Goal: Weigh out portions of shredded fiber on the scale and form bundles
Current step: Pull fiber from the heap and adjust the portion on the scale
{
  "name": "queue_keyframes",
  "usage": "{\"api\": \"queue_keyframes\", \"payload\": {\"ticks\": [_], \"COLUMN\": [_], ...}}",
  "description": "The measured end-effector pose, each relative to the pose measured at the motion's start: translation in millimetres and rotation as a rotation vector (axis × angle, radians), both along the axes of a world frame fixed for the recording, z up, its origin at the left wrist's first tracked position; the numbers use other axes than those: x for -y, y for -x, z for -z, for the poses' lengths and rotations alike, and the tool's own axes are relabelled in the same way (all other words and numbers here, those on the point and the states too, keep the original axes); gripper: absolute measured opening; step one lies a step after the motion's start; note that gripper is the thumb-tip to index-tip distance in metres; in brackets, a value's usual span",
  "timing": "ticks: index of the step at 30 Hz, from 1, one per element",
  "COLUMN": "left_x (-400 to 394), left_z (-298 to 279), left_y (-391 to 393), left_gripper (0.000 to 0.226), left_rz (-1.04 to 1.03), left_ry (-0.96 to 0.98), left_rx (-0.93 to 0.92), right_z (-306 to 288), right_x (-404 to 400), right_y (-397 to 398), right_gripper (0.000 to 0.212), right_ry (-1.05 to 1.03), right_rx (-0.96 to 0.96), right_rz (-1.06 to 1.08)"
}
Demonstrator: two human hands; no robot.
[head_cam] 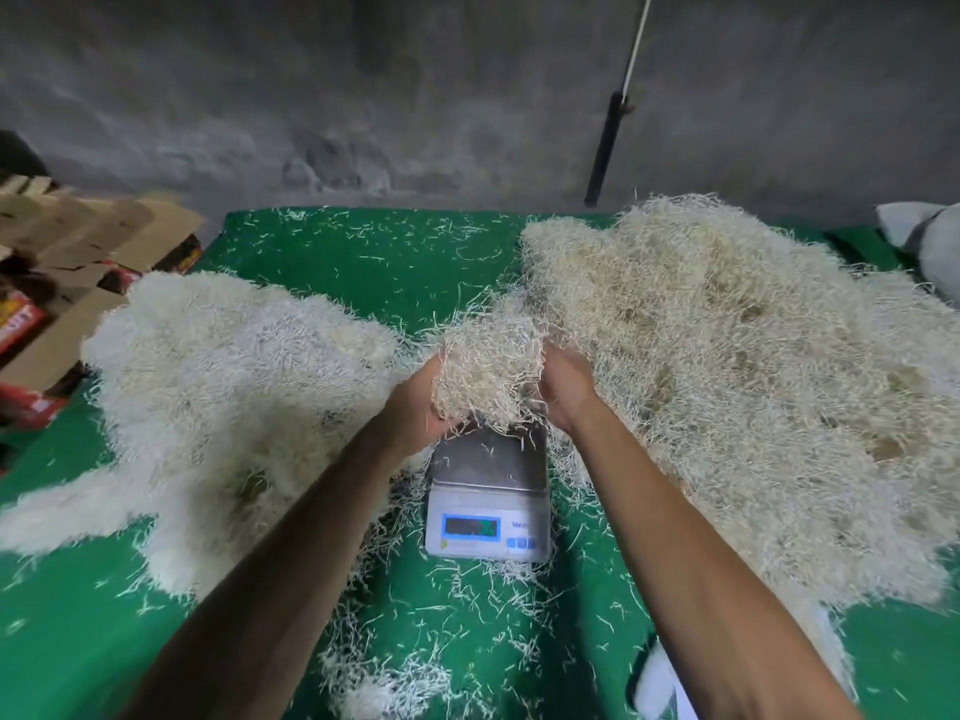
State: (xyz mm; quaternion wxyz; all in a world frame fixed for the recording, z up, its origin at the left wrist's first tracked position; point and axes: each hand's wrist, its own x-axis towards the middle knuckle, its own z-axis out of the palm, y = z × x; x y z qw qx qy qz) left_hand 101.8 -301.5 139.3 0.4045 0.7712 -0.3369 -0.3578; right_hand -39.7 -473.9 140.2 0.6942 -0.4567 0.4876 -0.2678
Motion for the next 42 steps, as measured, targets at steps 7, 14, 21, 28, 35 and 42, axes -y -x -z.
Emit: {"api": "queue_keyframes", "payload": {"ticks": [7,14,21,28,35,42], "left_x": [-24.7,-99.1,-182.5,-200.5,-202.6,-200.5], "left_z": [55.8,133.2,182.1,186.2,190.2,191.1], "left_y": [23.5,72.3,122.4,131.4,131.6,130.9], "left_gripper": [0.057,0.058,0.022,0.031,0.03,0.02], "left_rz": [-0.199,-0.562,-0.689,-0.694,-0.655,-0.65], "left_ry": [-0.134,0.089,0.128,0.129,0.117,0.089], "left_rx": [-0.026,-0.478,-0.569,-0.651,-0.636,-0.617], "right_z": [80.7,177.5,218.0,213.6,211.7,206.1], "right_x": [-32.0,-141.1,-242.7,-265.1,-268.4,-269.8], "right_y": [69.0,137.3,160.9,155.9,159.4,160.4], "right_gripper": [0.051,0.035,0.056,0.056,0.058,0.054], "right_ry": [0.515,0.527,0.742,0.742,0.747,0.783], "right_rx": [-0.605,-0.723,-0.905,-0.948,-0.946,-1.029], "right_rz": [-0.119,-0.293,-0.382,-0.366,-0.394,-0.446]}}
